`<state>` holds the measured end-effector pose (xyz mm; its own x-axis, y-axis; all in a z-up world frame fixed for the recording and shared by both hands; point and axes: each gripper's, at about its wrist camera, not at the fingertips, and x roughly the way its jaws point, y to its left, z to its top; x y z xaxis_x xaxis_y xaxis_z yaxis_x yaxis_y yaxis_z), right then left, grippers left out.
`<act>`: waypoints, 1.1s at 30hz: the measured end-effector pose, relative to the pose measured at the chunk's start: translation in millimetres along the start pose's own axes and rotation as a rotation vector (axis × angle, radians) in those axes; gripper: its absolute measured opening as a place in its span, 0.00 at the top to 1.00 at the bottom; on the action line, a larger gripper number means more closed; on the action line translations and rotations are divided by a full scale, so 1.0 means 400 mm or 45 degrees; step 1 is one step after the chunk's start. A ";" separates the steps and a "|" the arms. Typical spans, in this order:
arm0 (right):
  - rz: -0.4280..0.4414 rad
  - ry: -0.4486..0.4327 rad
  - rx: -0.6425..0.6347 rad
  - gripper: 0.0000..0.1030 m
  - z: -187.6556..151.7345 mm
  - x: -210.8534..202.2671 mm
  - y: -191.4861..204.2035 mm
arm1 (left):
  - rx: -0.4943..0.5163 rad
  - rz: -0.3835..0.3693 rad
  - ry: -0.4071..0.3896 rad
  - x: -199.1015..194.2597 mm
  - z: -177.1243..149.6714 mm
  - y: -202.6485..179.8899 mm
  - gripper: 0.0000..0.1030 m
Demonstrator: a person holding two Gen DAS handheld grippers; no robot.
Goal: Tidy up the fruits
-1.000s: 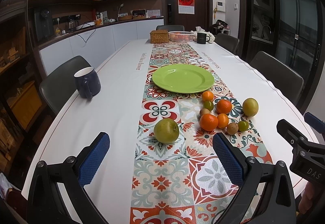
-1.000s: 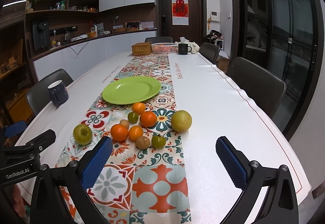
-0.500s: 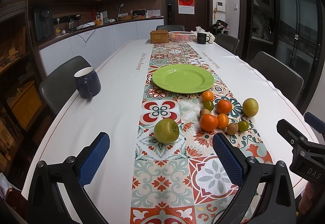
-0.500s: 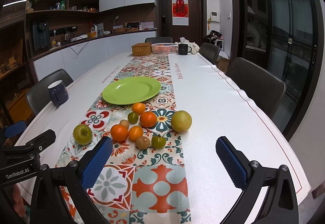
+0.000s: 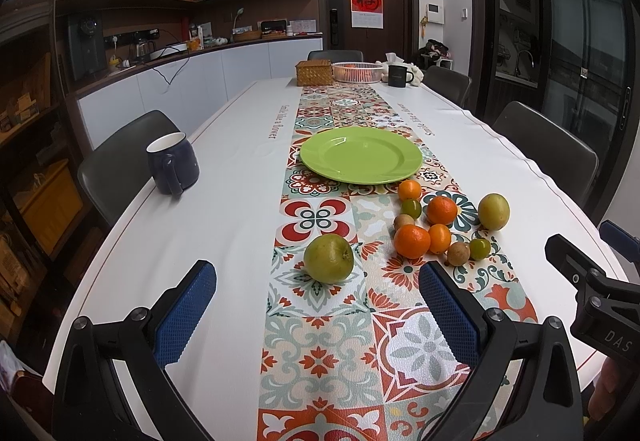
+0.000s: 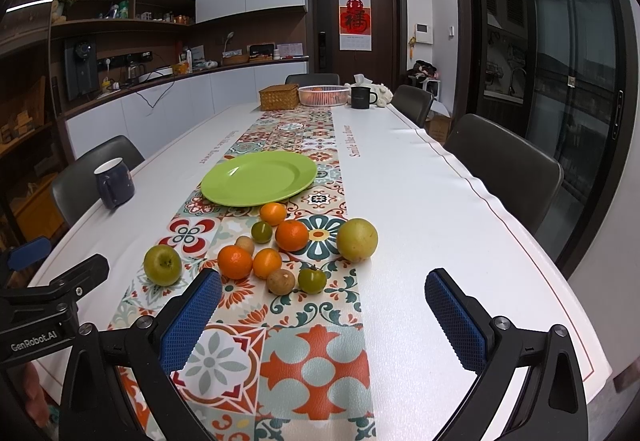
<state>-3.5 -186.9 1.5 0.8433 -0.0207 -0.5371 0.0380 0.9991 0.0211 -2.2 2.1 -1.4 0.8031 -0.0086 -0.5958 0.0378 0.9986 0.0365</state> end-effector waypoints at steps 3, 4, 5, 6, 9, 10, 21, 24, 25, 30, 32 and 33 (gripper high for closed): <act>0.000 0.000 -0.001 0.01 -0.001 0.001 0.001 | 0.001 0.002 0.000 0.000 0.000 0.000 0.00; 0.000 0.000 -0.001 0.01 -0.001 0.002 0.001 | 0.001 0.002 0.000 -0.001 0.002 -0.001 0.00; 0.000 0.000 -0.001 0.01 -0.002 0.002 0.002 | 0.002 0.003 0.000 -0.001 0.001 0.000 0.00; 0.000 0.001 -0.001 0.01 -0.002 0.003 0.002 | 0.002 0.002 0.000 -0.001 0.001 -0.001 0.00; 0.003 0.006 -0.002 0.01 0.000 0.002 0.004 | 0.002 0.003 -0.003 -0.001 0.001 0.000 0.00; 0.007 0.008 -0.008 0.01 0.005 0.004 -0.003 | 0.002 0.002 -0.005 -0.002 0.001 0.001 0.00; 0.029 0.048 -0.074 0.01 0.003 0.071 0.009 | 0.041 0.013 -0.006 0.061 0.005 -0.003 0.00; 0.040 0.063 -0.104 0.04 0.004 0.098 0.016 | 0.053 0.006 0.008 0.086 0.005 -0.007 0.01; 0.043 0.073 -0.110 0.05 0.006 0.108 0.018 | 0.057 0.004 0.006 0.094 0.007 -0.008 0.01; 0.047 0.153 -0.103 0.16 0.010 0.178 0.012 | 0.069 0.001 0.038 0.140 0.012 -0.014 0.06; 0.047 0.174 -0.099 0.21 0.008 0.191 0.010 | 0.071 -0.006 0.059 0.157 0.010 -0.016 0.11; 0.048 0.189 -0.095 0.24 0.007 0.200 0.009 | 0.074 -0.010 0.073 0.170 0.011 -0.017 0.11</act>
<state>65.6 -185.2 -39.0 0.7546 0.0171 -0.6559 -0.0365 0.9992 -0.0160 54.8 -5.4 -38.7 0.7673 -0.0115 -0.6411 0.0794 0.9939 0.0772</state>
